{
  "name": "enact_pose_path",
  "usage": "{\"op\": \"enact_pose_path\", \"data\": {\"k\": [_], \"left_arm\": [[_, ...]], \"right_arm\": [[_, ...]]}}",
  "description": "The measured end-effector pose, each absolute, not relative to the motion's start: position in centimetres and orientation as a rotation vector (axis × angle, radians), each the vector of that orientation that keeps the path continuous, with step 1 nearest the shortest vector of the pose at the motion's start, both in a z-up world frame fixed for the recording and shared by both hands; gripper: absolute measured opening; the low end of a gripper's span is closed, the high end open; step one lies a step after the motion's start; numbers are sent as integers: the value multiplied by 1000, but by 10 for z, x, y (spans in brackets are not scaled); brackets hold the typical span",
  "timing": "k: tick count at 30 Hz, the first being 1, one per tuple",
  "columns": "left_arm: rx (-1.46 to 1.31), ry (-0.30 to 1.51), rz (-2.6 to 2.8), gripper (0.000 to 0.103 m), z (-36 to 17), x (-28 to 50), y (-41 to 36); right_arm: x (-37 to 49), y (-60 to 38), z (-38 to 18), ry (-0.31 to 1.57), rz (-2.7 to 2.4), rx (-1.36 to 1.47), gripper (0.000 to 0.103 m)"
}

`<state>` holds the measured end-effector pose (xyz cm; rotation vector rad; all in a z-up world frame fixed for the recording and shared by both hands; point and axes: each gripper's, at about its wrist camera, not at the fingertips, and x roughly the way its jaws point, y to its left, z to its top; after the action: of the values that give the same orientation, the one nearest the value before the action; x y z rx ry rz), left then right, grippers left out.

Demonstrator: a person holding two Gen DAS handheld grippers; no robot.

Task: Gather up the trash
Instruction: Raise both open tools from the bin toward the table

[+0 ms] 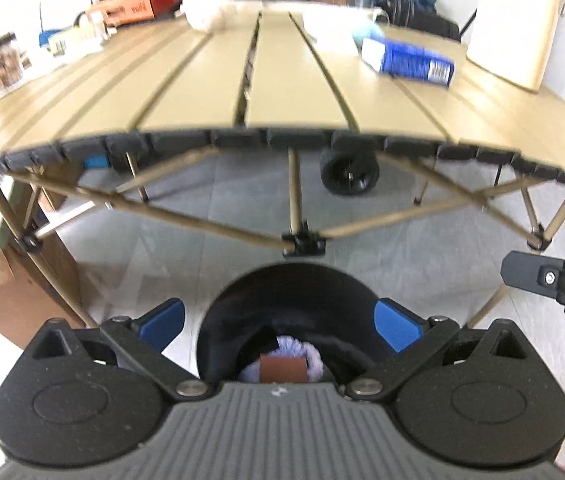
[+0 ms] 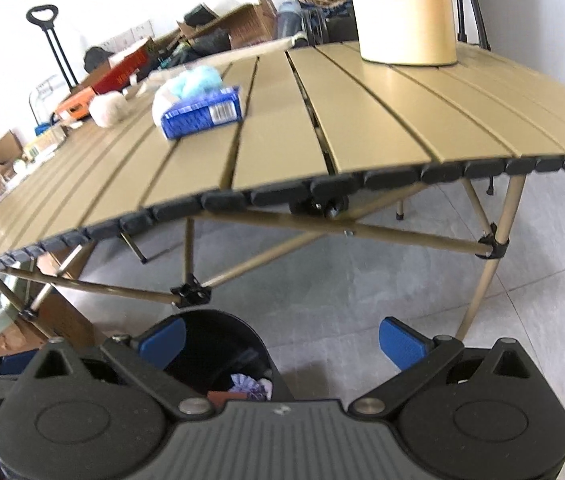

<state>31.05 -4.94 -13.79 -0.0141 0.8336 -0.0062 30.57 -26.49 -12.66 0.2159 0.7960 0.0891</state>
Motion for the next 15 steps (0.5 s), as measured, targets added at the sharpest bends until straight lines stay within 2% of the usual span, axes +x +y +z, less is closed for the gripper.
{"op": "enact_pose_path", "data": {"k": [15], "left_arm": [[-4,586,12,103,-96,287,-42]], "right_arm": [[282,-270,-84,621,181,245,103]]}}
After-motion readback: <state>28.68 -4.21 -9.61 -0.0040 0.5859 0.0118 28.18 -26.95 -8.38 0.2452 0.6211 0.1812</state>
